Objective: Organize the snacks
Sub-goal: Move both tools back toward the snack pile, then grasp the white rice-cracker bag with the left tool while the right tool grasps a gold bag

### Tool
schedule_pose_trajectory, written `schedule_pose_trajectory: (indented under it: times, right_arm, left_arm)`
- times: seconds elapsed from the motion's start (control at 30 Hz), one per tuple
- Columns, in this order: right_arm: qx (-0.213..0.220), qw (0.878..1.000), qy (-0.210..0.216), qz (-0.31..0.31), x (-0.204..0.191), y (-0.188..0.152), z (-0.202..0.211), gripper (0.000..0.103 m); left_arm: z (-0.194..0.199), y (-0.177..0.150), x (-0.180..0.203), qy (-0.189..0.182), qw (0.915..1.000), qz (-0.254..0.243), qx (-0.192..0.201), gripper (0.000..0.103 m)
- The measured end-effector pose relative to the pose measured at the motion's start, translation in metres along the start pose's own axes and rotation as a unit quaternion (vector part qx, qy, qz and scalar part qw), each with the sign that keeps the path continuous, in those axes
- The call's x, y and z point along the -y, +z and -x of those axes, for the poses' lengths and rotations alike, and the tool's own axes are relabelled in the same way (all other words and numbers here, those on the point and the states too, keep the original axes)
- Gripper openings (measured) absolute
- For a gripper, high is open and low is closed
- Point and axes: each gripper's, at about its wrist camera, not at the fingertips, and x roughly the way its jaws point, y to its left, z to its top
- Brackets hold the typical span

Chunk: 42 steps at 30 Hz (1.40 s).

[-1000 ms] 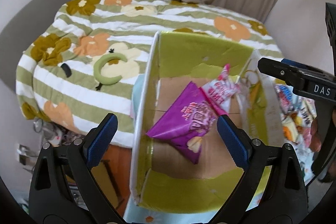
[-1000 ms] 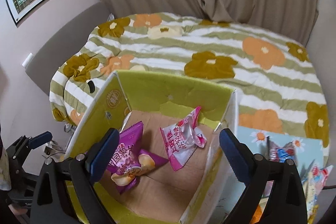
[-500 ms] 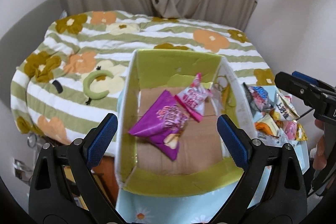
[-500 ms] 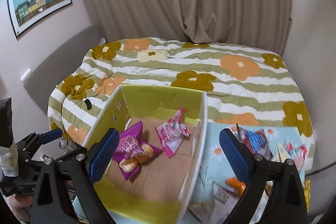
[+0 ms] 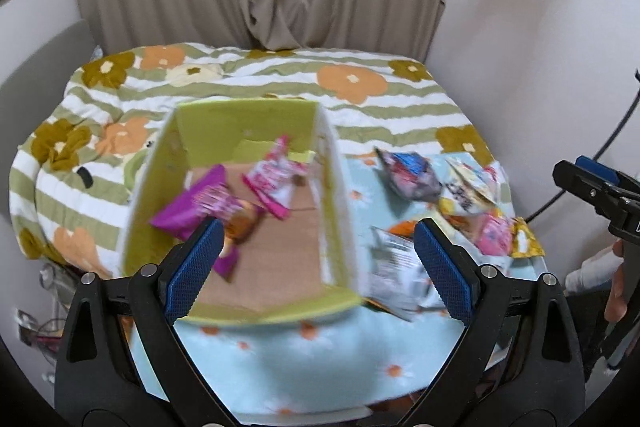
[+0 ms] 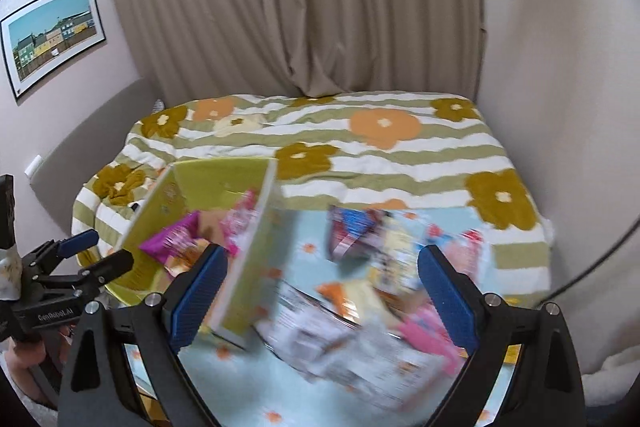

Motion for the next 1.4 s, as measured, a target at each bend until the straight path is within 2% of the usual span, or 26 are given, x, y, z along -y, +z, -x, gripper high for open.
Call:
schedule_pose_trajectory:
  times: [0.23, 0.4, 0.53, 0.63, 0.87, 1.0, 1.4]
  right_arm:
    - [-0.001, 1.0, -0.028, -0.002, 0.079, -0.029, 0.039, 0.095]
    - [-0.01, 0.999, -0.032, -0.009, 0.119, -0.043, 0.049, 0.095]
    - [-0.024, 0.999, -0.041, -0.015, 0.145, -0.054, 0.049, 0.095]
    - [-0.035, 0.998, -0.05, -0.027, 0.163, -0.064, 0.044, 0.095]
    - [-0.075, 0.993, -0.063, -0.066, 0.193, -0.089, 0.013, 0.095]
    - [-0.095, 0.99, -0.068, -0.078, 0.201, -0.098, -0.004, 0.095]
    - [-0.129, 0.985, -0.068, -0.096, 0.213, -0.108, -0.042, 0.095]
  left_arm:
    - [-0.002, -0.031, 0.089, -0.001, 0.9994, -0.033, -0.014, 0.095]
    - [-0.018, -0.057, 0.142, -0.029, 0.997, -0.057, -0.043, 0.095]
    - [-0.037, -0.078, 0.183, -0.04, 0.9922, -0.099, -0.064, 0.095]
    - [-0.057, -0.093, 0.208, -0.033, 0.9867, -0.141, -0.074, 0.095]
    - [-0.105, -0.128, 0.246, 0.013, 0.9693, -0.232, -0.081, 0.095]
    - [-0.126, -0.139, 0.262, 0.026, 0.9606, -0.262, -0.089, 0.095]
    - [-0.161, -0.13, 0.262, 0.043, 0.9565, -0.268, -0.107, 0.095]
